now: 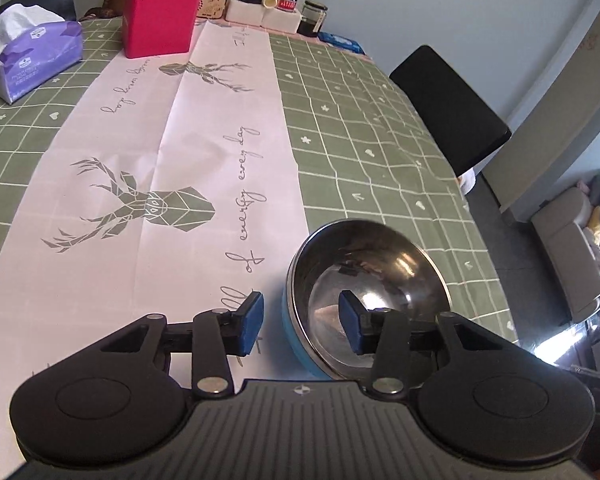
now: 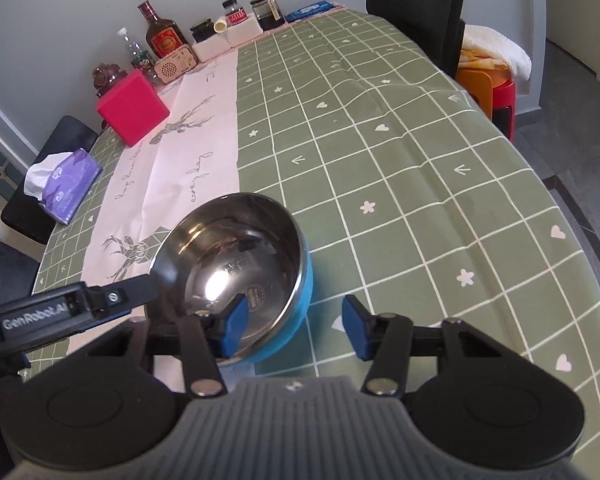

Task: Organize plates and bowls
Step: 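Move both grippers to the blue steel bowl rim and close, then carry the blue bowl over and lower it into the orange bowl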

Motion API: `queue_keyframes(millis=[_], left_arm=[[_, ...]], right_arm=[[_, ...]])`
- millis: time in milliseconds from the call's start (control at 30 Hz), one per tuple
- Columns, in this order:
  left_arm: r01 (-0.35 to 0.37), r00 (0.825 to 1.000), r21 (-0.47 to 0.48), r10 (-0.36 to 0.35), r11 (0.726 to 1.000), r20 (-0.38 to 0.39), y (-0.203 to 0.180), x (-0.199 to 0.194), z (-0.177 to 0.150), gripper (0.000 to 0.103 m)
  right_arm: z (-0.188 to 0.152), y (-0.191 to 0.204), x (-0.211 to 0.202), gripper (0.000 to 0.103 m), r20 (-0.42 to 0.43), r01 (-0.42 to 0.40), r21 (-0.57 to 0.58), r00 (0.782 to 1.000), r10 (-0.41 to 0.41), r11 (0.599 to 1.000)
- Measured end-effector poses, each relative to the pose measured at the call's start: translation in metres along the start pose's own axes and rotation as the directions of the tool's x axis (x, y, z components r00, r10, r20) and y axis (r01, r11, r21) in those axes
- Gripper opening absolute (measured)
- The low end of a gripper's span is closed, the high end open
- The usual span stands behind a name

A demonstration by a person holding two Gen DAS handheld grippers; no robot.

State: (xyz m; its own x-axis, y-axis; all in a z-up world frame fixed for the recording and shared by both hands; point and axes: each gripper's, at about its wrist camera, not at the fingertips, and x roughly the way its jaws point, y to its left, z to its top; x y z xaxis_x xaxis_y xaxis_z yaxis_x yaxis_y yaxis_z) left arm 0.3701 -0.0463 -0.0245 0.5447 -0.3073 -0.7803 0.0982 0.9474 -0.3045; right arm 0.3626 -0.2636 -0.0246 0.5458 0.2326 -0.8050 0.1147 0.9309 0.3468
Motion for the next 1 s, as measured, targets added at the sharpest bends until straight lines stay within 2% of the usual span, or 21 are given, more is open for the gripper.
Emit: queue_keyframes(millis=[133, 233, 333, 633, 1000], left_arm=[[-0.011, 1.0, 0.014, 0.011, 1.0, -0.024, -0.001, 0.011, -0.003, 0.04], [-0.024, 0.999, 0.023, 0.025, 0.999, -0.038, -0.003, 0.017, -0.004, 0.025], [-0.028, 0.998, 0.035, 0.03, 0.999, -0.047, -0.005, 0.018, -0.003, 0.017], [-0.056, 0.998, 0.081, 0.058, 0.995, -0.032, -0.016, -0.009, -0.004, 0.015], [-0.104, 0.995, 0.152, 0.103, 0.983, 0.02, -0.031, -0.083, -0.021, 0.016]], right_arm=[[0.003, -0.001, 0.01, 0.038, -0.024, 0.009, 0.012, 1.0, -0.009, 1.0], [0.002, -0.002, 0.014, 0.029, -0.035, 0.006, 0.018, 0.999, -0.006, 1.0], [0.002, -0.001, 0.014, 0.021, -0.04, -0.011, 0.028, 0.999, 0.012, 1.0], [-0.001, 0.009, -0.006, 0.016, -0.024, -0.002, -0.017, 1.0, 0.002, 1.0], [-0.022, 0.034, -0.068, 0.015, 0.013, -0.041, -0.087, 0.999, 0.042, 0.995]])
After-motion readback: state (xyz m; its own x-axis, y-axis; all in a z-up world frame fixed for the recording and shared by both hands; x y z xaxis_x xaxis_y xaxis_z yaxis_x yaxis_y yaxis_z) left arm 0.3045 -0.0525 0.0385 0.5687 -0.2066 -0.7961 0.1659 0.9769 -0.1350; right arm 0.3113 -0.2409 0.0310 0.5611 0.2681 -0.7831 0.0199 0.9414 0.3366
